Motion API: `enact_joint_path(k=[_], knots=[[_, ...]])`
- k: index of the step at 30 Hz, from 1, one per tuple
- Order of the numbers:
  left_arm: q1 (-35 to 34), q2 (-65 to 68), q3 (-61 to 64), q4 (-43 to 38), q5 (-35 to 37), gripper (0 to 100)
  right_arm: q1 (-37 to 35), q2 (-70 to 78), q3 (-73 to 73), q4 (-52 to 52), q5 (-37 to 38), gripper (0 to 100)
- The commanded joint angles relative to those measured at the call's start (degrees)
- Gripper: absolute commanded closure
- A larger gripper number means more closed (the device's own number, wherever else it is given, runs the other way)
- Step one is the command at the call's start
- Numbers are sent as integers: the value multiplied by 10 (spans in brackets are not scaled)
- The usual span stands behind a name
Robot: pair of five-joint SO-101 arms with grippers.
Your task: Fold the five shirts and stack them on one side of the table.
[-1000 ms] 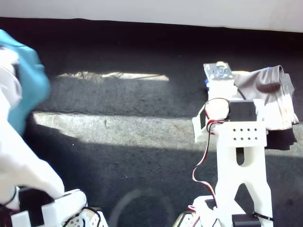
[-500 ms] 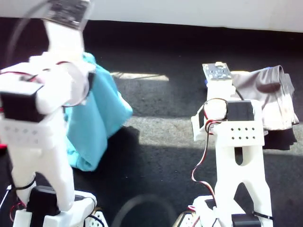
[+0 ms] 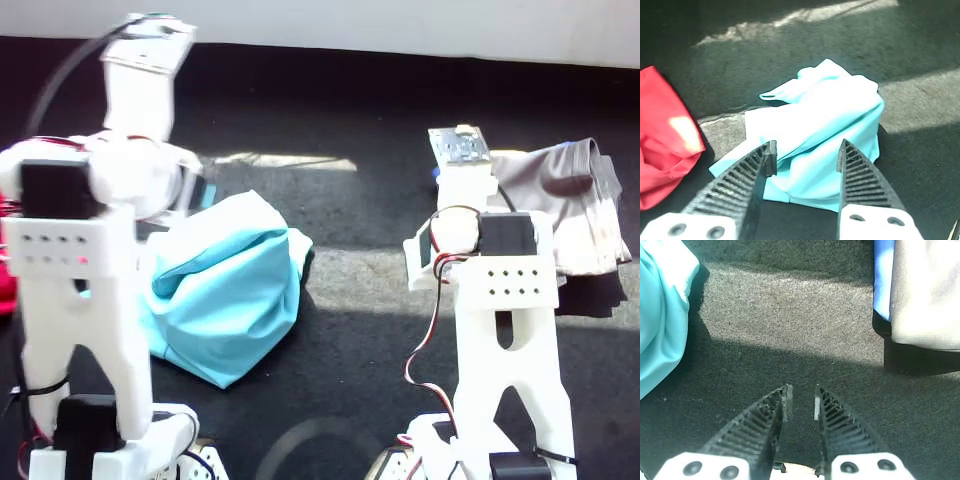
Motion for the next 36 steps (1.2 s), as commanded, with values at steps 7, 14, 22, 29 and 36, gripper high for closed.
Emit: enact_joint_path(k=[7,14,22,29,36], knots=[[-255,-12,176,-57,-124,797,-57,31,-51,-36,0,914],[-388,-10,452,-400,-200,797,-145,151,-199,-22,0,914],[-448,-9,648,-627,-251,797,-353,273,-305,1,-1,914],[-524,96,674,-762,-250,797,-427,369,-370,-44,-1,914],[-597,263,543,-797,-249,797,-441,448,-385,-65,-1,914]])
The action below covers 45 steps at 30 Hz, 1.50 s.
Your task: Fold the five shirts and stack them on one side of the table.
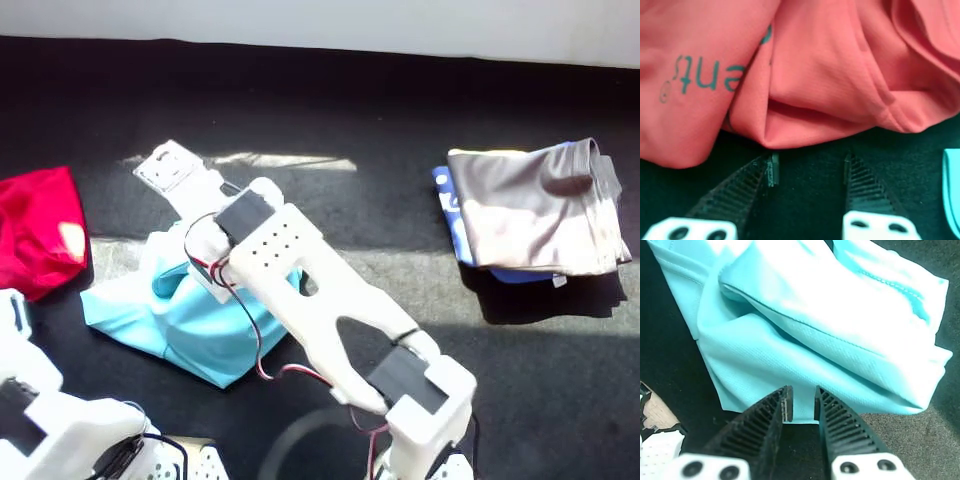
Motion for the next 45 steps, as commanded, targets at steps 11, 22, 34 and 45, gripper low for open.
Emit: enact_joint_path(k=[11,22,34,45], knots=[[-56,233,-353,78,59,797,165,138,-29,-7,-1,914],[-10,233,-485,350,92,797,277,57,-28,-3,-1,915],[-3,233,-339,344,40,797,270,-93,-15,51,4,915],[29,173,-183,302,13,841,269,-126,-15,73,4,915]])
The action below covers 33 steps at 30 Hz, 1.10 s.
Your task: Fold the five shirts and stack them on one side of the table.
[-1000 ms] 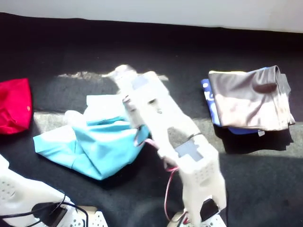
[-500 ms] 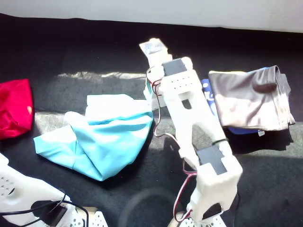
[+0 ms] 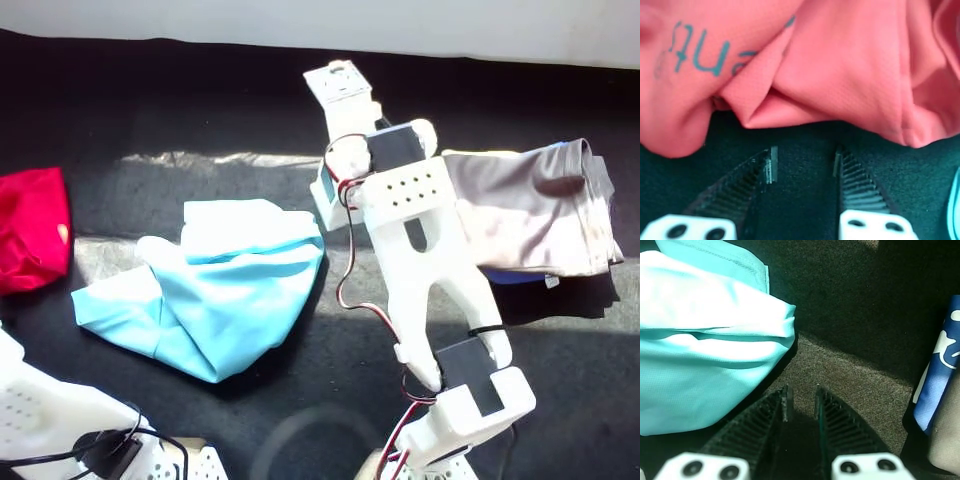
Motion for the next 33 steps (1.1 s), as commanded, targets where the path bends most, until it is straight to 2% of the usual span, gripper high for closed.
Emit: enact_joint_path(k=[1,9,14,19,26,33], knots=[[34,-45,102,-10,-22,845,0,-29,-12,2,4,915],[107,-295,351,-117,-56,842,0,-32,-12,4,4,915],[109,-375,375,-144,-59,842,-6,-33,-13,4,0,915],[94,-378,306,-69,-33,842,-61,-31,-13,2,-1,915],[57,-375,170,81,-18,842,-160,25,-22,-47,-2,907],[-6,-375,113,133,-22,842,-210,170,-102,-78,-73,760]])
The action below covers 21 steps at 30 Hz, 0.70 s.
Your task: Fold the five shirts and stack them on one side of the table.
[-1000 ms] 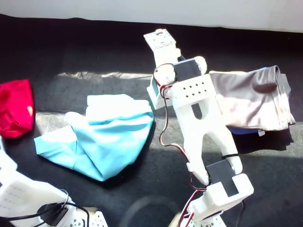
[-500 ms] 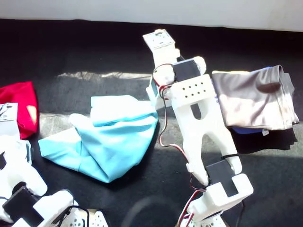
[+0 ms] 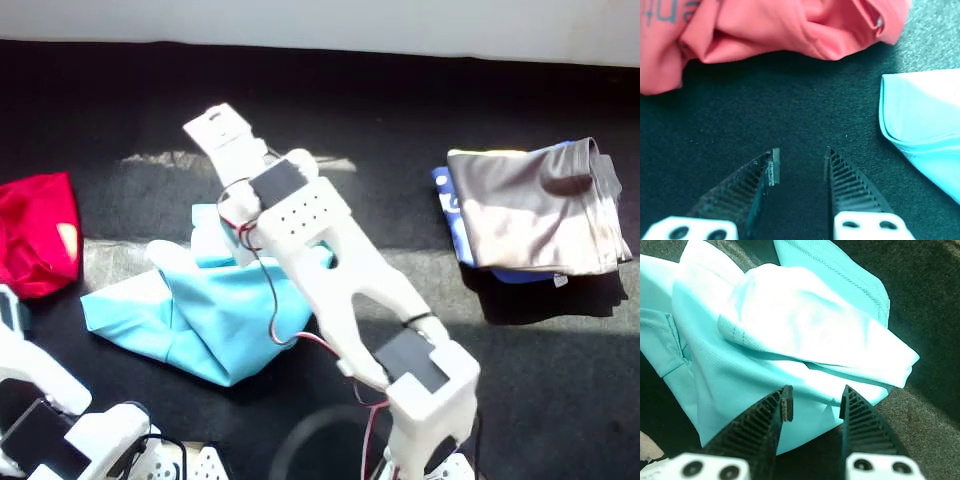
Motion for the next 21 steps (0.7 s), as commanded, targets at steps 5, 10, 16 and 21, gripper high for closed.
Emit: enact_joint_path(k=[5,10,16,21], knots=[[-46,-20,-30,12,-14,842,-85,97,-138,16,-16,761],[-72,-21,-29,12,-13,842,-116,152,-141,27,-14,761],[-87,-21,-27,76,-13,842,-15,214,-151,15,-14,872],[-81,-22,-28,117,-13,842,111,211,-202,12,-15,991]])
